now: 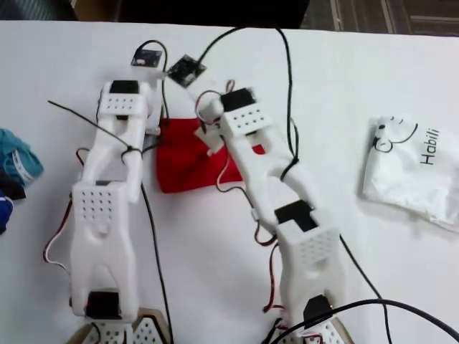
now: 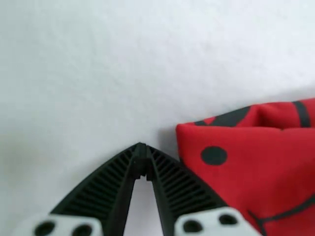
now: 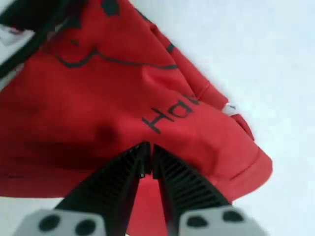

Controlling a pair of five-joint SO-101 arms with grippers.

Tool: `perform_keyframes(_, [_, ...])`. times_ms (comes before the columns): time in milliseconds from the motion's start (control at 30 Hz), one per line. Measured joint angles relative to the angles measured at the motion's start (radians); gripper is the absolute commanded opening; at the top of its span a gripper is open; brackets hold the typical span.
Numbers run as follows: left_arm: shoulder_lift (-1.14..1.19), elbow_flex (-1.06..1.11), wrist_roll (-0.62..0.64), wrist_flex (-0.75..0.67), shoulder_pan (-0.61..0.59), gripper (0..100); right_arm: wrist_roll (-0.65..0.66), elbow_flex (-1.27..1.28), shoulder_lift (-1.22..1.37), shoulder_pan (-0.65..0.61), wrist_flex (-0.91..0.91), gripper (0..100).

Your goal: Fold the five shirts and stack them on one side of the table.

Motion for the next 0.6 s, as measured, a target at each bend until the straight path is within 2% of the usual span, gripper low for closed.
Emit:
perform_keyframes(200, [0.000, 0.000, 0.000, 0.000, 0.000, 3, 0.003, -0.006, 0.054, -0.002, 0.031, 2.1])
perform_keyframes(600, [0.000, 0.000, 0.000, 0.000, 0.000, 3, 0.006, -0.012, 0.041, -0.002, 0.302, 2.1])
